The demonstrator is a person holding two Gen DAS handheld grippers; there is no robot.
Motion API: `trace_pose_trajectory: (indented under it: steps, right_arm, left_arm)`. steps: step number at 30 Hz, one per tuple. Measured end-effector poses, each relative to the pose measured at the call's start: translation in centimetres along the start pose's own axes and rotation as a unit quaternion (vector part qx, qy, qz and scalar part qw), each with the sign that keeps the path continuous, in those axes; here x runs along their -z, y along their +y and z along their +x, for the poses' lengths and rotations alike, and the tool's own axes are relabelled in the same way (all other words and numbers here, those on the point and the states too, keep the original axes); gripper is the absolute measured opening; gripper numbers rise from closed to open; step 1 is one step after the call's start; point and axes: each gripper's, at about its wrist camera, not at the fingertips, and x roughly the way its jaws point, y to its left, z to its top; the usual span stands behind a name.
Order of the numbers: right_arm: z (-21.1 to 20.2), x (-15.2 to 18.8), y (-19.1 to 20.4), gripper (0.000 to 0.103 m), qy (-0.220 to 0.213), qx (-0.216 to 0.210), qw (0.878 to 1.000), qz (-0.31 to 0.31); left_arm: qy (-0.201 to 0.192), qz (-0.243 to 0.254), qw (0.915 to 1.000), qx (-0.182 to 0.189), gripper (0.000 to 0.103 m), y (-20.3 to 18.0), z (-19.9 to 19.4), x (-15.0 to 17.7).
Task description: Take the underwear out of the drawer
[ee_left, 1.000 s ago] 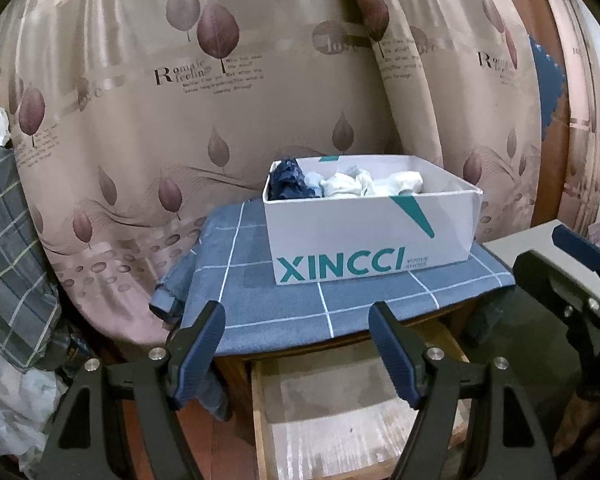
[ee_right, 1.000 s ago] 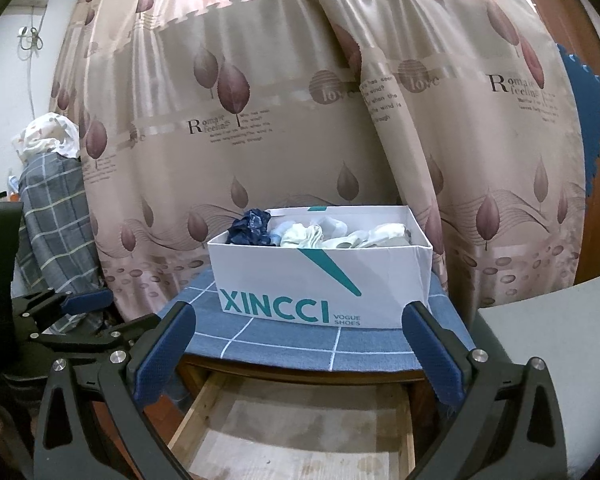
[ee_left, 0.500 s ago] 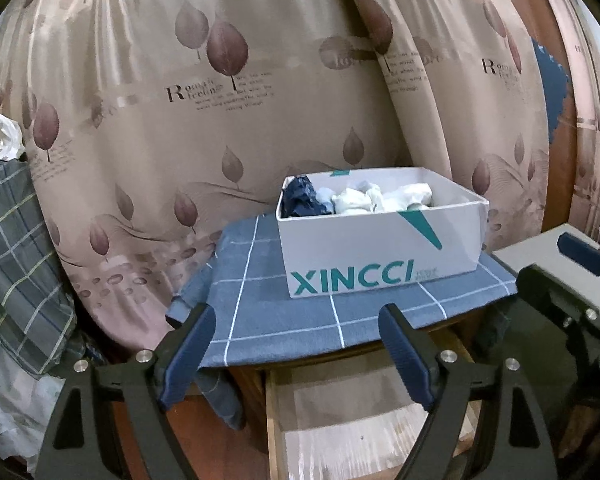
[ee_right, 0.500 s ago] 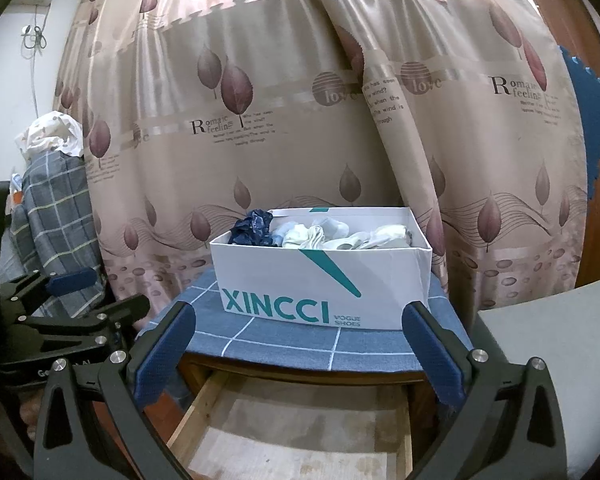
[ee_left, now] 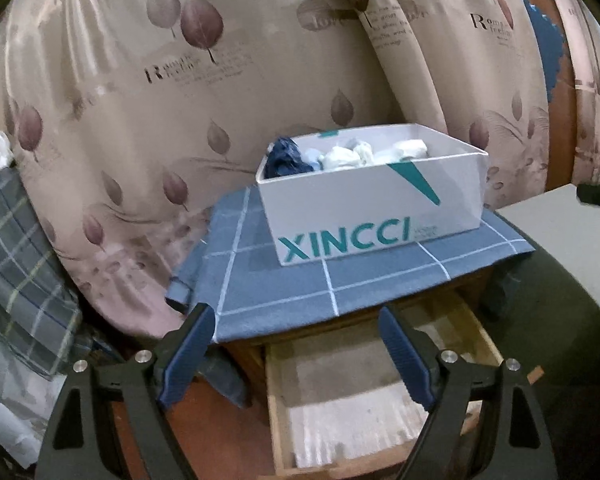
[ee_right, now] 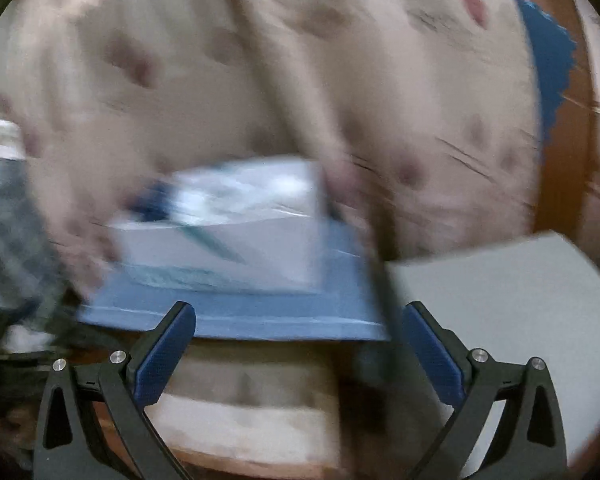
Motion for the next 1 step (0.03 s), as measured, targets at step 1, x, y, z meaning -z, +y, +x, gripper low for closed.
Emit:
trace_pose_trajectory:
  steps: [1]
  right_arm:
    - [1.33,-0.32,-2.19,0.103,0.034,0.013,0.999,0.007]
  left_arm:
    - [0.014,0.001,0.9999,0.007,0.086,-0.06,0.35,-0.09]
